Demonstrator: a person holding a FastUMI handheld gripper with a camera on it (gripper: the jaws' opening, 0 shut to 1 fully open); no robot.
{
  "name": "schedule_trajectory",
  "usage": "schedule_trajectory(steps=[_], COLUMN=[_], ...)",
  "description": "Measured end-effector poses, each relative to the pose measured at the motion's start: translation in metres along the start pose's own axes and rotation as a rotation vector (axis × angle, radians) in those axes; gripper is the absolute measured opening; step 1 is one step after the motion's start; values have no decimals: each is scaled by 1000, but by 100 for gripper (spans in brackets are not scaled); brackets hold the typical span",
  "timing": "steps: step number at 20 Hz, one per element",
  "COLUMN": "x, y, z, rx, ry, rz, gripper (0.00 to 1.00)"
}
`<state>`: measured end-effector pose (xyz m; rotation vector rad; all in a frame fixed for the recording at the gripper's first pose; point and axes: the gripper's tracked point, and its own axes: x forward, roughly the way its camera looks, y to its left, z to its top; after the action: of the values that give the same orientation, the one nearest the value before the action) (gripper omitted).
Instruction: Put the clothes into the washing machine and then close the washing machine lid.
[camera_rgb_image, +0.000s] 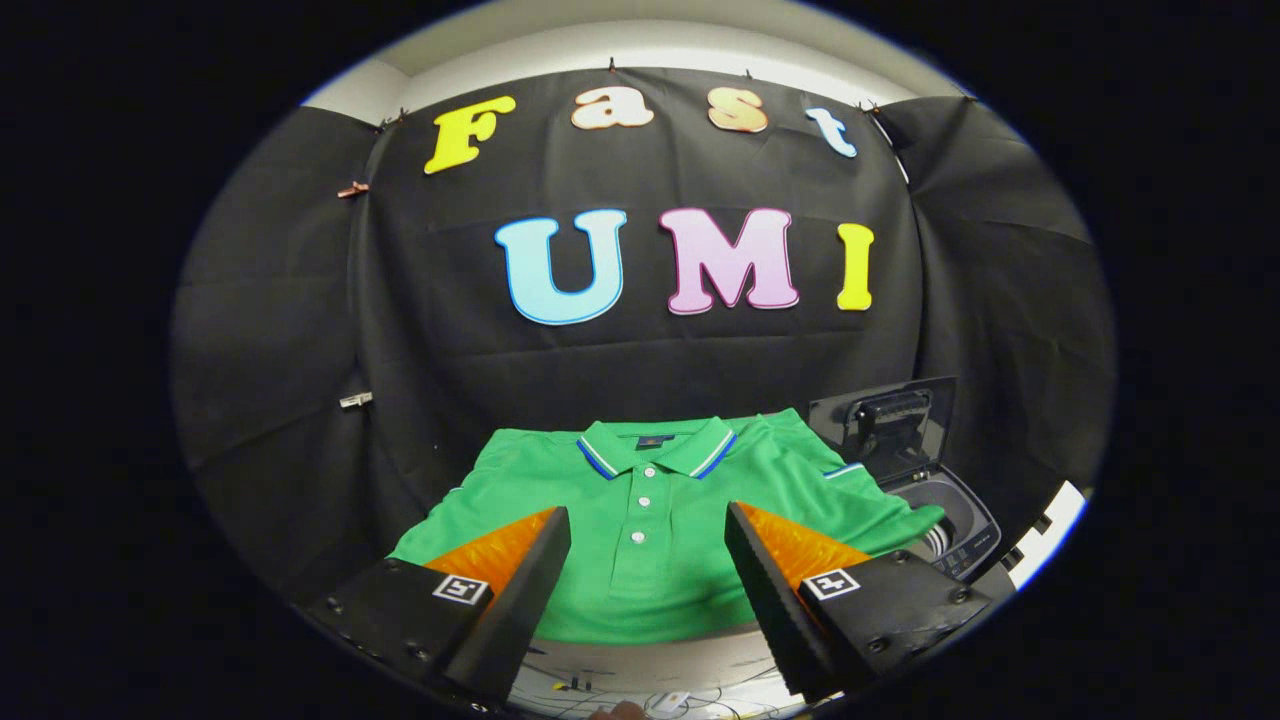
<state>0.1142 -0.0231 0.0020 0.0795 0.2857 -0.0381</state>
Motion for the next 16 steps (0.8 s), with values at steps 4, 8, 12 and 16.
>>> schedule_trajectory(steps=[4,8,12,16], x=[51,83,105,106], y=[-5,-6,-10,-12], z=[-3,-29,-51,-52], rx=[-38,-86,-37,-31], ry=[136,313,481,605], rz=[-15,-17,-9,-56], gripper=[98,98,99,98])
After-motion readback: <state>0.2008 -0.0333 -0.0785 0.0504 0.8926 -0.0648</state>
